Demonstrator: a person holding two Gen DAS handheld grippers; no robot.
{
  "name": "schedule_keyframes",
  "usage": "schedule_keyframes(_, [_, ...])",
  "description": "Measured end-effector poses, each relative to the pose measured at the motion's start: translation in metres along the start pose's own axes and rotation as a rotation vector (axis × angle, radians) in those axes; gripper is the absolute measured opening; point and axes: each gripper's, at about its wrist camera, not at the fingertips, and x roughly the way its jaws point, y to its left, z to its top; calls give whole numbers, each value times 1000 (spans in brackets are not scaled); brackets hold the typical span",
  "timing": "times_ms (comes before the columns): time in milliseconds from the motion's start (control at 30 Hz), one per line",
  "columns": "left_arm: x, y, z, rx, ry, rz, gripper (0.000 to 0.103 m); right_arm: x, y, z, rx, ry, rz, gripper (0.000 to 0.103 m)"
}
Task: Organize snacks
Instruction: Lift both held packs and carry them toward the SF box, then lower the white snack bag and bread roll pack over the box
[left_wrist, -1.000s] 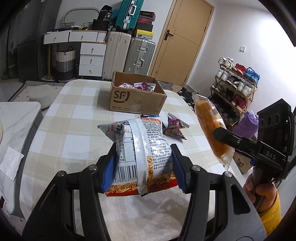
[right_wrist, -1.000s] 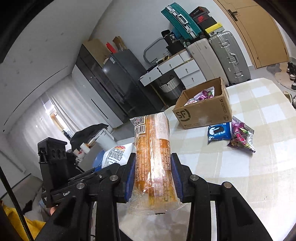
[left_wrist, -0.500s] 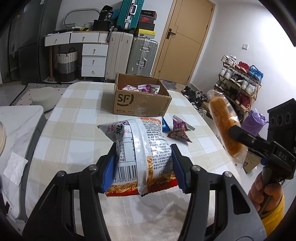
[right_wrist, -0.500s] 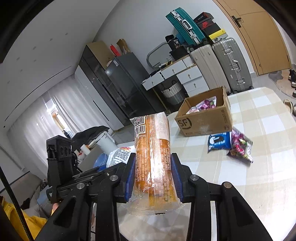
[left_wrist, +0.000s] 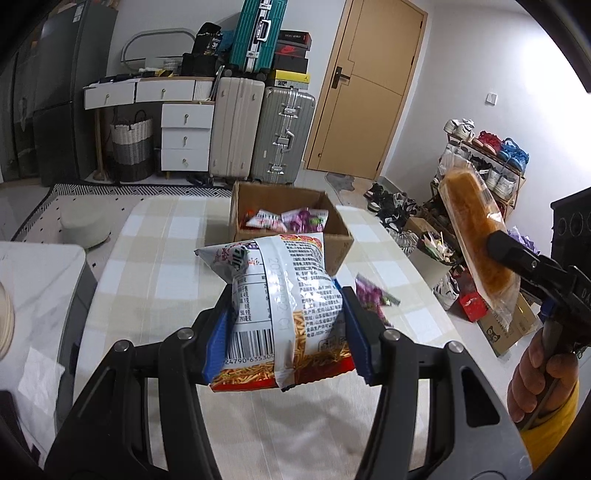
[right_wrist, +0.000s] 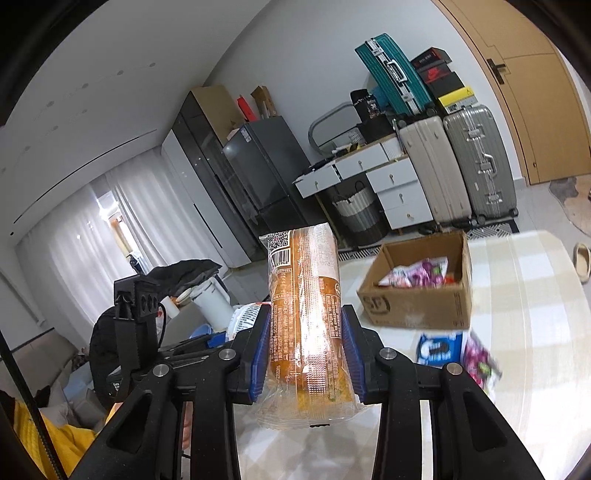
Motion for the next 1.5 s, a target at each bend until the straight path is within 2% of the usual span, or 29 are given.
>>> schedule_keyframes(433, [57,0,94,42,-1,26,52,44,-13,83,-53,-4,-15,36])
schedule_keyframes(800, [136,2,162,47,42,48,52,98,-62,118,-3,35,-71,36])
schedule_keyframes(1067, [226,8,187,33,132,62,52,141,-105,124,21,88,-112,36])
schedule_keyframes(1367, [319,3,191,52,237,47,52,185,-147,117,54,168,-162,36])
schedule_keyframes(1500, [350,6,191,35,260,45,52,199,-160,114,63,192,-170,36])
